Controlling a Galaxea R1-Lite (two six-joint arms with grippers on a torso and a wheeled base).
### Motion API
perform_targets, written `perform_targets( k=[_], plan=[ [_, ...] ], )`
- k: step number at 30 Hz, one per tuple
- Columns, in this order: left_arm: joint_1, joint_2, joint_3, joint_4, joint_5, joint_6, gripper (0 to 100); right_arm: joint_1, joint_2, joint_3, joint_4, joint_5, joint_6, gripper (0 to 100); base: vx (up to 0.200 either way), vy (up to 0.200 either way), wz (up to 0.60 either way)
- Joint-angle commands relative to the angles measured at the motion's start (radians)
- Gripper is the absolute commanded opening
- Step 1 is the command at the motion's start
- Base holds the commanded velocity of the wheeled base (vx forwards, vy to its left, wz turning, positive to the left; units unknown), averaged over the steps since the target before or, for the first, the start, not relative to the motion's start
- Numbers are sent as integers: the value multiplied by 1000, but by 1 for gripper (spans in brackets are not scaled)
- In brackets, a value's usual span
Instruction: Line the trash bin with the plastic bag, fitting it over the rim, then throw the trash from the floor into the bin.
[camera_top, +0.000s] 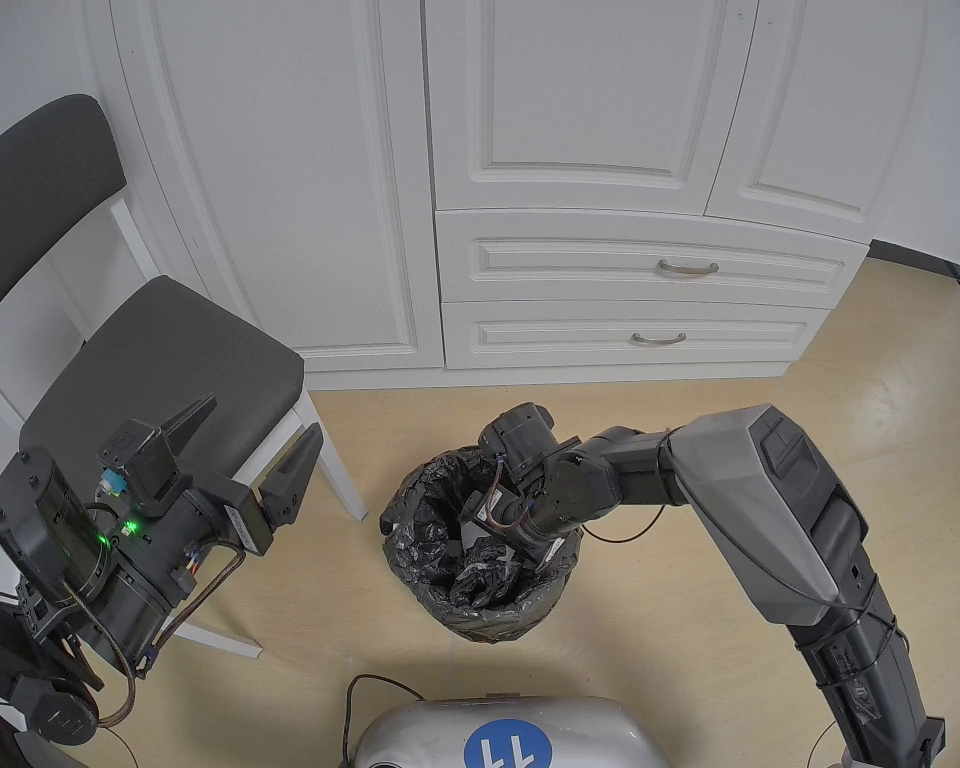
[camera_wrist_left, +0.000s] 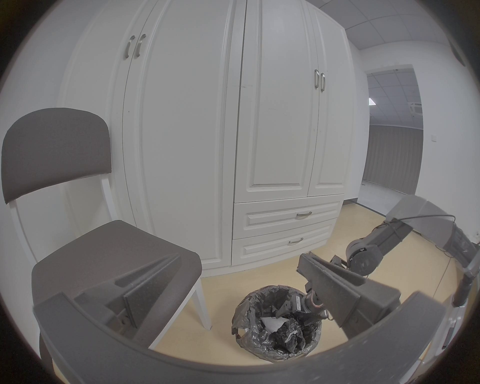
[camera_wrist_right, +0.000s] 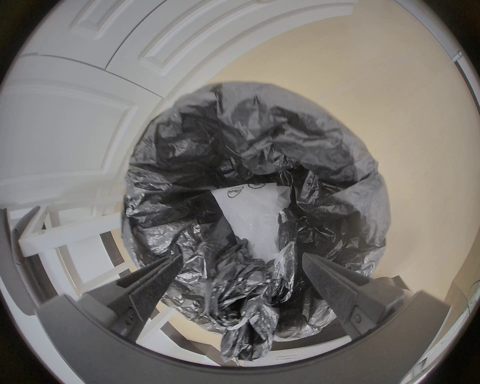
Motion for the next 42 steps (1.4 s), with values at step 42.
perform_targets(
  k=[42],
  plan=[
    [226, -258, -37, 112, 11, 114, 100, -391, -989, 1569, -1813, -91, -1059, 100, 0, 0, 0]
  ],
)
